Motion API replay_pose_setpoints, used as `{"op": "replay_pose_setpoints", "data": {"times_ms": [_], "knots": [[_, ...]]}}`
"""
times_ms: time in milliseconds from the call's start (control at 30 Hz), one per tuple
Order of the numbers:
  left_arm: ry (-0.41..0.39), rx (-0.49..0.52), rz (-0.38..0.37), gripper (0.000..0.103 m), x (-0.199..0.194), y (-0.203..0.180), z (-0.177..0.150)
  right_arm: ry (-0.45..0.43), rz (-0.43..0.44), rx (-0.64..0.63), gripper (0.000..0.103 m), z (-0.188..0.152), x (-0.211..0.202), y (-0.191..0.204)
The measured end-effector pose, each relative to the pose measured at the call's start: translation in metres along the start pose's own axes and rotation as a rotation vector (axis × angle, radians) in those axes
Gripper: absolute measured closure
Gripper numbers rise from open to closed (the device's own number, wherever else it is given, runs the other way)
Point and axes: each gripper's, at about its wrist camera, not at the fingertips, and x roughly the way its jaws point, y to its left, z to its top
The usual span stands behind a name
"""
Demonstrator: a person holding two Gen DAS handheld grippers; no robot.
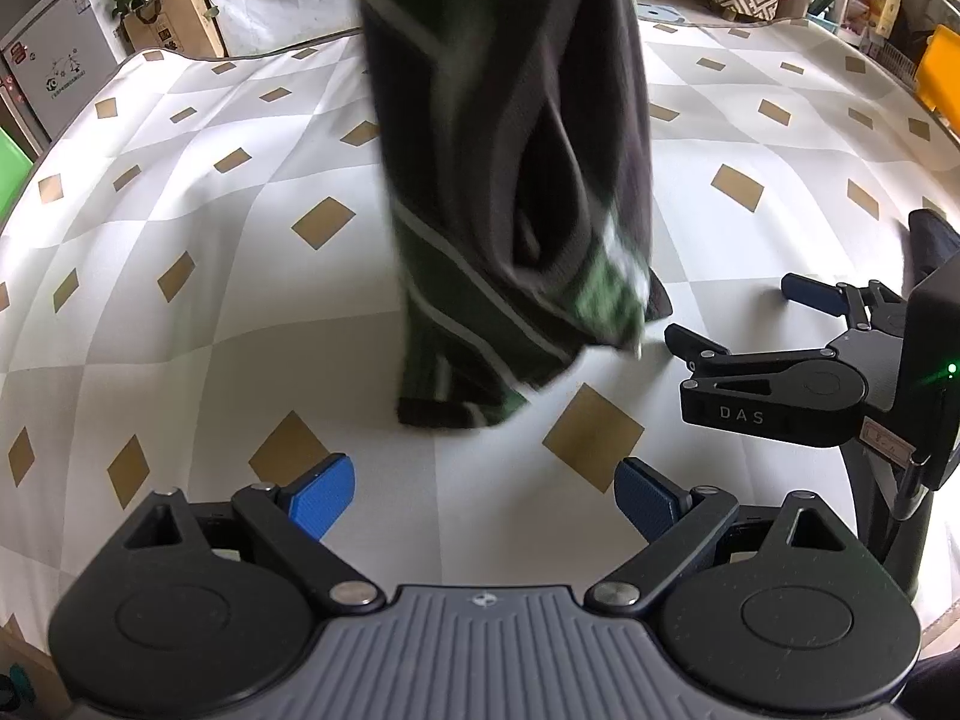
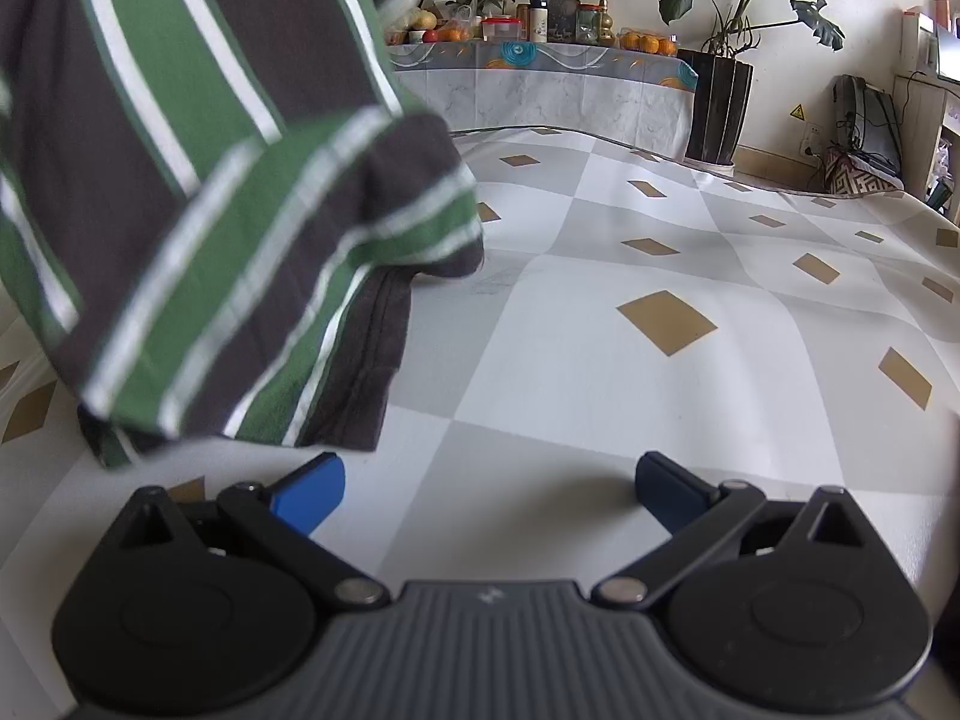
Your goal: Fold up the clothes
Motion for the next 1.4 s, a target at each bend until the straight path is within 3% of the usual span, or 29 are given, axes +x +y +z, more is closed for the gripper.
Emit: {"op": "replay_pose_setpoints", "data": {"times_ms": [567, 900, 1400], "knots": [[0.027, -0.010, 0.005, 0.009, 0.004, 0.002, -0.003, 0.000, 0.000, 0.000, 0.000, 0.000, -0.002, -0.002], [0.030, 0.001, 0.063, 0.009, 0.008, 0.001, -0.005, 0.000, 0.000, 0.000, 0.000, 0.000, -0.002, -0.001], [0.071, -0.044, 0.029, 0.009, 0.019, 0.006, -0.003, 0.000, 0.000, 0.000, 0.000, 0.000, -0.002, -0.001]]}}
